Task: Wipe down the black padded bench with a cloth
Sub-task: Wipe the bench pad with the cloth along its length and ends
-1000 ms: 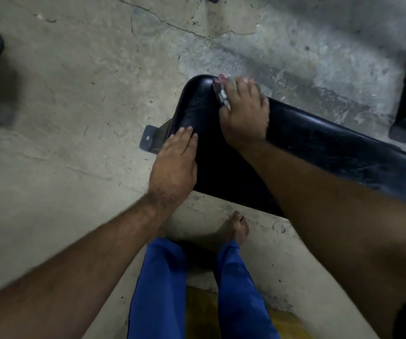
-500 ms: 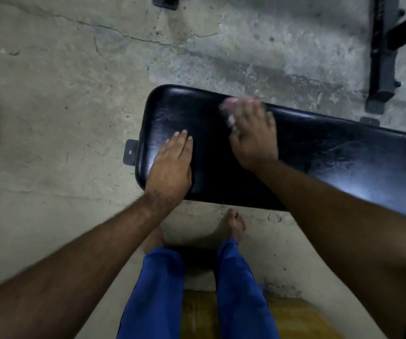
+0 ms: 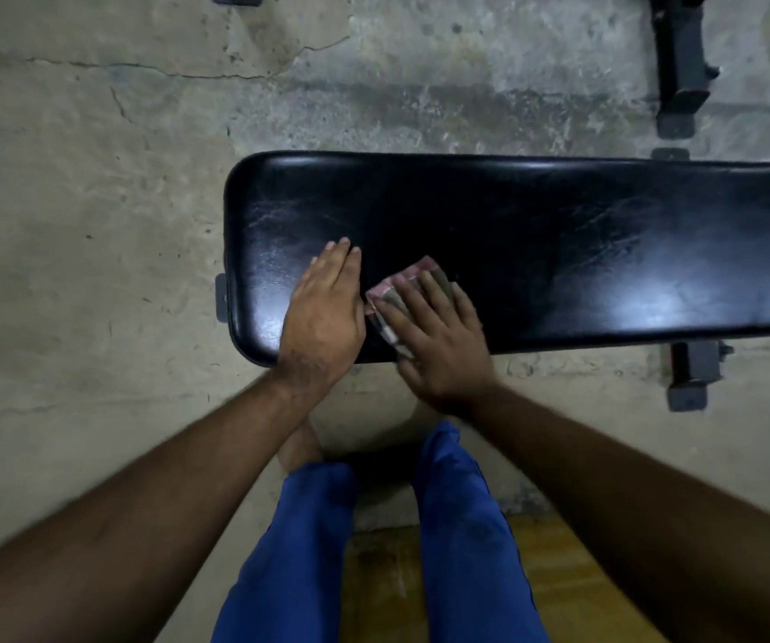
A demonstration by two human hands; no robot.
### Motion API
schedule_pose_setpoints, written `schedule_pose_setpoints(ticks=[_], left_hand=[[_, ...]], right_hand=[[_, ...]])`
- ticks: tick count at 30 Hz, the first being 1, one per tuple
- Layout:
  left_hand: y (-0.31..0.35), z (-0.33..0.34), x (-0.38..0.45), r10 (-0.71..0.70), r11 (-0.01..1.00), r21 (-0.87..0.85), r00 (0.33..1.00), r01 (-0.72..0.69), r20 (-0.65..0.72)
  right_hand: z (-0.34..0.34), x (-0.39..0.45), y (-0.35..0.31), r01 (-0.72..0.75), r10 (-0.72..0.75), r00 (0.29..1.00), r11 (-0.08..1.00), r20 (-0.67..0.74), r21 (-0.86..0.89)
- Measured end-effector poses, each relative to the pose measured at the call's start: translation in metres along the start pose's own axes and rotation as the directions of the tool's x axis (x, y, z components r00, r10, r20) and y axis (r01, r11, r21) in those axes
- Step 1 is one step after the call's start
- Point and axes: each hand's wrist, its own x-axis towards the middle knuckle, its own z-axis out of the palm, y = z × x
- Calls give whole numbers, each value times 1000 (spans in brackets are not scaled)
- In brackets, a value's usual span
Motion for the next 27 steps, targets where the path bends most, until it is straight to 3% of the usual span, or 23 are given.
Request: schedule_pose_setpoints(ticks=[1, 2, 3, 4, 5, 6, 8, 9, 10, 11, 13, 14, 16, 18, 19, 21, 22, 24, 25, 26, 27], left_hand=[[3, 2, 3, 29, 1000, 1, 1000, -29, 9], [7, 5, 7, 60, 998, 2, 998, -60, 19], [9, 8, 12, 84, 996, 5, 996, -84, 23], [12, 11, 18, 98, 995, 13, 995, -98, 20], [15, 14, 26, 102, 995, 23, 995, -102, 18], [19, 15, 34, 92, 995, 30, 996, -92, 18], [27, 15, 45, 58, 997, 44, 998, -60, 25], [29, 15, 48, 47, 998, 51, 999, -48, 28], [31, 15, 50, 43, 997, 60, 999, -44, 28], [32, 16, 52, 46, 996, 69, 999, -48, 29], [36, 20, 55, 73, 993, 86, 997, -76, 30], [40, 23, 57, 87, 992, 92, 996, -90, 34], [51, 29, 61, 92, 991, 92, 995, -96, 45], [61, 34, 63, 95, 990, 97, 993, -101, 64], [65, 37, 65, 99, 989, 100, 992, -106, 76], [72, 40, 69, 96, 989, 104, 992, -105, 84], [76, 42, 71, 89, 990, 102, 993, -97, 83], [87, 45, 75, 58, 995, 80, 996, -64, 66], [91, 46, 75, 42, 997, 67, 997, -46, 61], [95, 47, 73, 31, 998, 57, 997, -35, 66], [98, 48, 71, 35, 998, 55, 996, -39, 79]], right_hand=[[-5, -1, 28, 48, -46, 998, 998, 32, -46], [-8, 6, 53, -51, 52, 999, 997, 10, -64], [-12, 16, 68, -284, 284, 959, 959, -23, -9], [-15, 26, 69, -515, 520, 851, 853, -68, 82], [-16, 34, 56, -624, 636, 767, 770, -86, 134], [-13, 36, 38, -590, 603, 792, 797, -102, 130], [-10, 17, 26, -224, 228, 973, 971, -41, 79], [-15, 13, 47, -47, 47, 999, 998, 18, 36], [-21, 19, 78, -17, 17, 1000, 1000, 12, 15], [-26, 32, 104, -139, 139, 990, 990, -23, 13], [-35, 63, 124, -542, 550, 831, 834, -79, 105], [-33, 77, 116, -593, 602, 796, 797, -69, 112], [-27, 82, 107, -353, 358, 933, 930, -37, 105], [-34, 83, 143, -203, 203, 979, 978, 3, 49], [-42, 91, 168, -313, 313, 949, 949, -19, 39], [-51, 104, 179, -588, 594, 802, 804, -70, 84], [-46, 99, 166, -601, 607, 791, 794, -73, 91], [-35, 64, 132, -331, 333, 942, 942, -29, 65], [-32, 42, 132, -203, 203, 979, 978, 16, 37], [-31, 27, 146, -147, 146, 989, 989, 27, 27], [-35, 22, 160, -257, 257, 966, 966, -1, 42]])
